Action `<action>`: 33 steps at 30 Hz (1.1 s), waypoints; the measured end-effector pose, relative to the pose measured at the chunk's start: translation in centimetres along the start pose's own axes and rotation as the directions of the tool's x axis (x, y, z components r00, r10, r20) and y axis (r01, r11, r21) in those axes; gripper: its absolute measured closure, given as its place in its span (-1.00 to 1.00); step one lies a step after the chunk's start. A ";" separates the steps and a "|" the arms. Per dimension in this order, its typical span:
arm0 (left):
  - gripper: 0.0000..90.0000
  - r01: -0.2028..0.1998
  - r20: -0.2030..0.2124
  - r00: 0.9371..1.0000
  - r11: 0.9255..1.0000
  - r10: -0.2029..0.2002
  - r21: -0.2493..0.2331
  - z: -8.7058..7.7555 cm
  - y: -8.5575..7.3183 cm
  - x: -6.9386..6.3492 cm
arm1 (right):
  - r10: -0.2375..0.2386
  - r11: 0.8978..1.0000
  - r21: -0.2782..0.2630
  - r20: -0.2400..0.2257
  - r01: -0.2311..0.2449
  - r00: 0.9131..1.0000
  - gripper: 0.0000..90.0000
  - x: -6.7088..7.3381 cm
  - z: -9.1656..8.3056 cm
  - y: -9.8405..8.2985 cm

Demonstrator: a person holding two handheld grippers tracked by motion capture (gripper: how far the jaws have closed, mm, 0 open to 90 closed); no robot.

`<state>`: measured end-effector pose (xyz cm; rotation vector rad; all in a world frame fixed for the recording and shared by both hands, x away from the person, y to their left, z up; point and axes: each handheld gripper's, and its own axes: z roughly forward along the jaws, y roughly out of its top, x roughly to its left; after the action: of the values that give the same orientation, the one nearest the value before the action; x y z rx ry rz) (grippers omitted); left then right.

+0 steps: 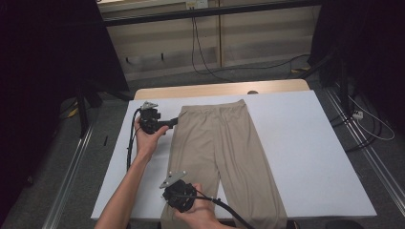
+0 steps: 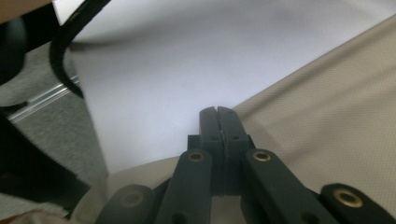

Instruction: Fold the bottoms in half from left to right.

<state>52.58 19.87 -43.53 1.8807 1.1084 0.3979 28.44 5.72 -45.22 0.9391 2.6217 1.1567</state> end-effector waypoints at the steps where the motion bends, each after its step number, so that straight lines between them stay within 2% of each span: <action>1: -0.56 0.015 0.004 1.000 1.000 -0.015 0.005 0.1 0.0 0.1 | -0.003 1.000 -0.010 -0.011 0.003 1.000 1.00 -0.2 -0.6 -0.1; 2: -0.56 0.019 0.002 1.000 1.000 -0.019 0.014 0.4 -0.1 0.3 | -0.003 1.000 -0.010 -0.011 0.003 1.000 1.00 -0.2 -0.6 -0.1; 3: -0.43 0.028 -0.004 1.000 0.999 -0.028 0.035 0.9 -0.1 0.5 | -0.011 1.000 -0.015 -0.012 0.011 1.000 1.00 -0.1 -1.2 -0.3; 4: -0.33 0.028 -0.004 1.000 0.999 -0.028 0.035 0.9 -0.1 0.5 | -0.011 1.000 -0.015 -0.012 0.011 1.000 1.00 -0.1 -1.2 -0.3; 5: -0.20 0.041 -0.030 0.999 0.997 -0.039 0.059 1.6 -0.4 0.7 | -0.020 0.999 -0.028 -0.033 0.020 0.999 1.00 0.3 -1.6 -0.5; 7: -0.20 0.031 -0.042 0.999 0.997 -0.028 0.074 2.1 -0.5 0.7 | -0.026 0.999 -0.023 -0.038 0.025 0.999 1.00 0.5 -1.9 -0.6; 8: -0.13 0.031 -0.036 0.999 0.996 -0.028 0.081 2.7 -0.6 0.7 | -0.047 0.999 -0.030 -0.060 0.046 0.997 1.00 1.0 -2.3 -0.9; 9: -0.13 0.043 -0.025 0.999 0.995 -0.041 0.086 3.1 -0.8 0.8 | -0.047 0.999 -0.030 -0.060 0.046 0.997 1.00 1.0 -2.3 -0.9; 11: -0.09 0.064 -0.022 0.998 0.995 -0.062 0.075 3.8 -0.6 1.0 | -0.072 0.997 -0.036 -0.062 0.070 0.995 1.00 1.4 -2.7 -1.1; 12: -0.09 0.064 -0.022 0.998 0.995 -0.062 0.075 3.8 -0.6 1.0 | -0.072 0.997 -0.036 -0.062 0.070 0.995 1.00 1.4 -2.7 -1.1; 13: -0.09 0.093 0.002 0.996 0.994 -0.094 0.049 4.0 -0.2 1.0 | -0.058 0.998 -0.025 -0.067 0.056 0.996 1.00 1.1 -2.6 -1.2; 16: -0.03 0.101 0.007 0.995 0.994 -0.101 0.032 4.2 0.4 0.9 | -0.055 0.998 -0.017 -0.070 0.054 0.996 1.00 0.8 -2.5 -1.5; 21: 0.09 0.071 0.019 0.997 0.995 -0.072 0.074 5.6 1.4 0.3 | -0.055 0.998 -0.021 -0.073 0.054 0.996 1.00 0.7 -2.4 -1.8; 23: 0.10 0.054 0.001 0.999 0.991 -0.055 0.120 6.3 1.4 0.2 | -0.052 0.998 -0.023 -0.077 0.051 0.996 1.00 0.5 -2.6 -1.8; 25: 0.13 0.012 -0.031 0.999 0.993 -0.009 0.118 6.7 1.2 -0.4 | -0.051 0.998 -0.029 -0.076 0.048 0.996 1.00 0.3 -2.8 -1.9; 26: 0.15 0.012 -0.031 0.999 0.993 -0.009 0.118 6.7 1.2 -0.4 | -0.046 0.998 -0.034 -0.077 0.044 0.996 1.00 0.2 -2.9 -1.9; 27: 0.23 -0.011 -0.048 0.999 0.991 0.017 0.131 6.7 1.4 -0.6 | -0.044 0.998 -0.038 -0.079 0.041 0.996 1.00 0.1 -3.0 -1.9; 28: 0.34 -0.011 -0.048 0.999 0.991 0.017 0.131 6.7 1.4 -0.6 | -0.044 0.998 -0.038 -0.079 0.041 0.996 1.00 0.1 -3.0 -1.9; 29: 0.58 0.003 -0.026 1.000 0.991 0.000 0.134 6.6 1.4 -0.5 | -0.044 0.998 -0.052 -0.085 0.039 0.995 1.00 -0.1 -3.1 -1.9; 30: 0.58 0.029 -0.003 1.000 0.991 -0.029 0.132 6.6 1.4 -0.4 | -0.044 0.998 -0.052 -0.085 0.039 0.995 1.00 -0.1 -3.1 -1.9; 31: 0.69 0.032 -0.012 0.999 0.991 -0.031 0.132 6.6 1.3 -0.4 | -0.041 0.997 -0.066 -0.102 0.034 0.994 1.00 -0.4 -3.1 -1.9; 32: 0.69 0.033 -0.011 0.999 0.990 -0.032 0.140 6.6 1.4 -0.4 | -0.041 0.997 -0.066 -0.102 0.034 0.994 1.00 -0.4 -3.1 -1.9; 33: 0.86 0.052 0.003 0.999 0.988 -0.053 0.146 6.3 1.5 -0.3 | -0.043 0.996 -0.081 -0.116 0.034 0.992 1.00 -0.6 -3.3 -1.8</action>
<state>57.28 15.94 -45.76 1.9738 1.2083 0.2866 26.91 2.39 -44.29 0.8266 2.6484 1.3345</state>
